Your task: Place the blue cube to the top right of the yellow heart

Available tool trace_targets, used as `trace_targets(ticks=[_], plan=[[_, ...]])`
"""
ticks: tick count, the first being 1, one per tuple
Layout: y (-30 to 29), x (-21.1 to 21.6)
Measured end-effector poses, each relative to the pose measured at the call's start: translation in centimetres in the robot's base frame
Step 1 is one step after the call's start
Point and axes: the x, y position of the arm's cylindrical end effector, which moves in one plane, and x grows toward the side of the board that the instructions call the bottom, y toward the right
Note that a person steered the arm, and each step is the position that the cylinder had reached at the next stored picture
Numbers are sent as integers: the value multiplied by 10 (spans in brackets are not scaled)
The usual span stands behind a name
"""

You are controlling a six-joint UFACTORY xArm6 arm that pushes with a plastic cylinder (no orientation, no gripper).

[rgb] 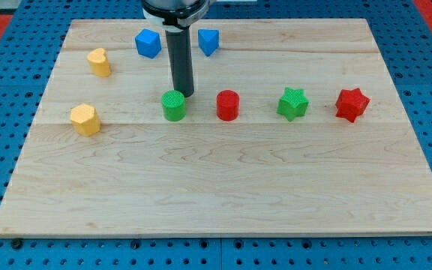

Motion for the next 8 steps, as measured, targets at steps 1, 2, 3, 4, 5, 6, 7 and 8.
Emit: trace_targets(ticks=[1, 2, 3, 4, 5, 6, 7, 8], plan=[[36, -43], [38, -93], [-1, -103], [-17, -129], [-47, -130], [-59, -127], [-47, -103], [-66, -101]])
